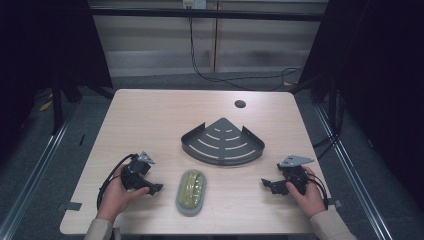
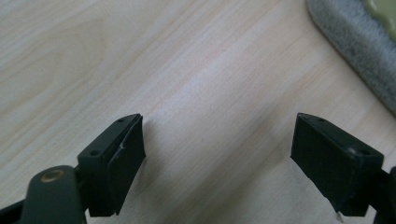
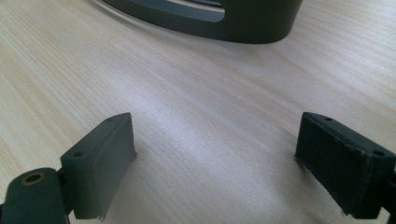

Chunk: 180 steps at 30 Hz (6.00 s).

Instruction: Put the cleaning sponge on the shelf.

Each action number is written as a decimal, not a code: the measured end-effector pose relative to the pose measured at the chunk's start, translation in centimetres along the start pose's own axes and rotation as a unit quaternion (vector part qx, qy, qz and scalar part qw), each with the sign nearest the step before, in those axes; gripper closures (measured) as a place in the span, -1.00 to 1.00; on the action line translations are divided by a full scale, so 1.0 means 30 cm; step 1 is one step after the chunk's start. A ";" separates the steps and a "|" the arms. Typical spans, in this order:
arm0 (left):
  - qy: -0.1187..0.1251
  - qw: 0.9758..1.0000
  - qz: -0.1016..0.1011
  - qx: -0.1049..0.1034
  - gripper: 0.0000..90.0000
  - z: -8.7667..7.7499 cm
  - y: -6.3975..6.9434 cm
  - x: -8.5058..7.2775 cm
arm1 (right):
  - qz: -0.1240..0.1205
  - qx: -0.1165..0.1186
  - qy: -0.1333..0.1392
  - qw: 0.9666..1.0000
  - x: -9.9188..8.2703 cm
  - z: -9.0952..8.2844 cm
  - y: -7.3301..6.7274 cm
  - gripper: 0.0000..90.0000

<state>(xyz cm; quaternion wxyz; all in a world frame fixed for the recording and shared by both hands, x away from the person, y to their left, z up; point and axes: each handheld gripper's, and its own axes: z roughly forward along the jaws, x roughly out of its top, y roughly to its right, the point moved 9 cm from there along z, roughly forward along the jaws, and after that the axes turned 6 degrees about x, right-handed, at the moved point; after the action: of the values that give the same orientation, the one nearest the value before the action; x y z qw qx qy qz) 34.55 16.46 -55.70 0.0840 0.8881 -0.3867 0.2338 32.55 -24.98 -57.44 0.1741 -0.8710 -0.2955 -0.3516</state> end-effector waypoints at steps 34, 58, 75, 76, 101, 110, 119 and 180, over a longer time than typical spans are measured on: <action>-0.101 0.991 -0.060 -0.061 -0.45 -0.104 0.148 0.210 | 0.000 0.000 0.000 1.000 0.000 0.000 0.000 -0.75; -0.130 0.986 -0.051 -0.088 -0.34 -0.091 0.277 0.269 | 0.000 0.000 0.000 1.000 0.000 0.000 0.000 -0.75; -0.141 0.983 -0.053 -0.102 -0.20 -0.051 0.320 0.265 | 0.000 0.000 0.000 1.000 0.000 0.000 0.000 -0.75; -0.141 0.983 -0.054 -0.102 -0.20 -0.049 0.323 0.265 | 0.000 0.000 0.000 1.000 0.000 0.000 0.000 -0.75; -0.163 0.981 -0.024 -0.103 0.61 -0.086 0.319 0.267 | 0.000 0.000 0.000 1.000 0.000 0.000 0.000 -0.75; -0.157 0.983 -0.035 -0.092 0.62 -0.119 0.262 0.278 | 0.000 0.000 0.000 1.000 0.000 0.000 0.000 -0.75; -0.164 0.983 -0.038 -0.079 0.62 -0.133 0.210 0.293 | -0.001 0.000 0.000 1.000 0.000 0.000 0.000 -0.75; -0.124 0.989 -0.048 -0.056 0.61 -0.210 0.022 0.519 | -0.001 0.000 0.001 1.000 0.001 0.001 0.001 -0.75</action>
<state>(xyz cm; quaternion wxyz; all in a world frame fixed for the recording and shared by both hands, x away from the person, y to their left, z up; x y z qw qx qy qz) 41.09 7.99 -42.72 0.0959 0.9218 -0.3634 0.0953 32.59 -24.97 -57.44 0.1740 -0.8705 -0.2957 -0.3528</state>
